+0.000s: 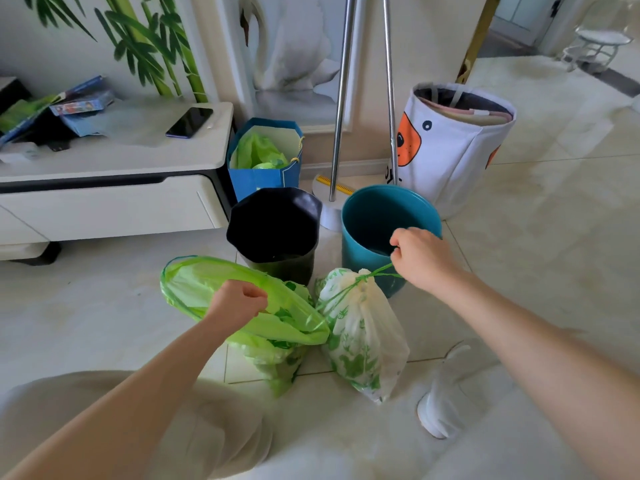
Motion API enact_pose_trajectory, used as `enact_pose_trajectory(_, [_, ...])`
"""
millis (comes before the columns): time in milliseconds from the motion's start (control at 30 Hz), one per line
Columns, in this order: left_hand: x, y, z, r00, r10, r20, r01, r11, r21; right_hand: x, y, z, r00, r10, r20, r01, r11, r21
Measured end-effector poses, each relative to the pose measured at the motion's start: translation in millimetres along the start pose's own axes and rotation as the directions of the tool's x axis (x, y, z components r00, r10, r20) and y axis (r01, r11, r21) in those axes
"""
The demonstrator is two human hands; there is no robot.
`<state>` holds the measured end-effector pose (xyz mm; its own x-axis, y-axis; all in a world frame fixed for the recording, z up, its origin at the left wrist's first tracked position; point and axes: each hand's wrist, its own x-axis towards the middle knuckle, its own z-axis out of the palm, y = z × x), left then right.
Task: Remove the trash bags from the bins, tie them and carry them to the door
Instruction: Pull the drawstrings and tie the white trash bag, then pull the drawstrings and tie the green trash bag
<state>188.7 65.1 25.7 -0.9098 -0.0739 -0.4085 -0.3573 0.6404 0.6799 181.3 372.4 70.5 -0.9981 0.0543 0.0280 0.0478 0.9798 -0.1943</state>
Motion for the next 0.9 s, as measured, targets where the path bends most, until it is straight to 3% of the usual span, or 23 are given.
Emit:
enact_pose_trajectory(133, [11.1, -16.1, -24.2, 0.993, 0.016, -0.116, -0.009, 0.998, 0.055, 8.3, -36.4, 11.1, 0.991, -0.112, 0.067, 0.107, 0.992, 0.067])
enact_pose_trajectory(300, [23.5, -34.9, -51.0, 0.965, 0.077, -0.252, -0.014, 0.97, 0.244, 19.1, -77.1, 36.4, 0.951, -0.203, 0.234, 0.181, 0.977, 0.113])
enact_pose_trajectory(467, [37.9, -39.7, -74.2, 0.947, 0.258, -0.192, -0.113, 0.826, 0.552, 24.6, -108.5, 65.8, 0.882, -0.24, 0.405, 0.163, 0.963, 0.214])
enact_pose_trajectory(633, [65.4, -39.3, -94.7, 0.918, 0.352, -0.181, -0.164, 0.755, 0.635, 26.5, -124.3, 113.4, 0.79, -0.227, 0.569, 0.143, 0.971, 0.189])
enact_pose_trajectory(900, [95.9, -55.1, -105.0, 0.963, 0.201, -0.18, -0.038, 0.76, 0.649, 21.8, -119.3, 168.9, 0.7, -0.001, 0.714, 0.025, 0.999, -0.023])
